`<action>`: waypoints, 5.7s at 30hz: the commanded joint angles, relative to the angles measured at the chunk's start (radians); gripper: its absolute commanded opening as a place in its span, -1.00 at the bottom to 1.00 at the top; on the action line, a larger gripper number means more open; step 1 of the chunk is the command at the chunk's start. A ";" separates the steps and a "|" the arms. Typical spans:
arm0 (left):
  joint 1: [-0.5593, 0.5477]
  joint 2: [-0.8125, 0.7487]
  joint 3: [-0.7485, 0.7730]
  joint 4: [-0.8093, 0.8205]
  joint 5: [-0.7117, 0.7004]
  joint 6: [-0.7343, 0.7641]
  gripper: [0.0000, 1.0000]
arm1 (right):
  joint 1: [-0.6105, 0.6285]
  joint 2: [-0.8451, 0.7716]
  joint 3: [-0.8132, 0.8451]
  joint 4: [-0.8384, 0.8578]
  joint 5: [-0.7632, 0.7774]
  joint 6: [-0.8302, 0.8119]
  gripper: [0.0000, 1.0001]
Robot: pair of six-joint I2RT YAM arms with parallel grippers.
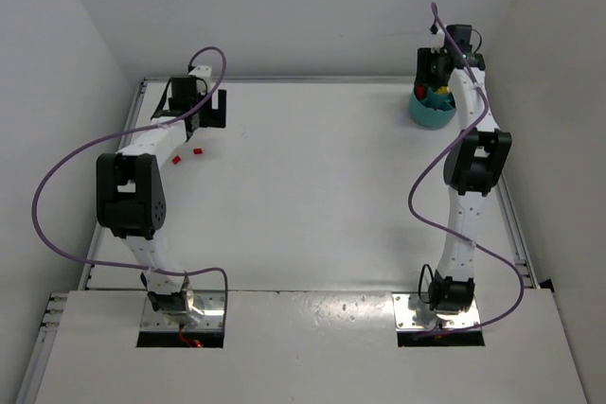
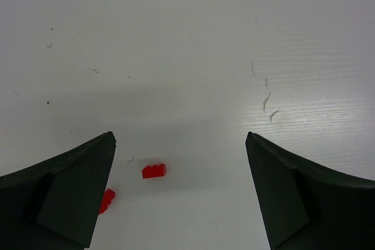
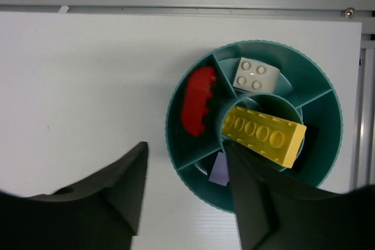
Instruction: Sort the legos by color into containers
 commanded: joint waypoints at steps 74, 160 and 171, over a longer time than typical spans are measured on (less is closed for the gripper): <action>0.257 0.312 0.334 -0.657 0.346 0.501 -0.62 | 0.176 -0.167 -0.148 -0.036 -0.307 0.000 0.07; -0.276 0.252 0.438 -0.170 1.478 -0.064 -0.59 | 0.388 -0.248 -0.340 -0.050 -1.296 -0.019 -0.13; -0.248 0.252 0.438 -0.170 1.478 -0.054 -0.59 | 0.397 -0.248 -0.349 -0.059 -1.296 -0.028 -0.44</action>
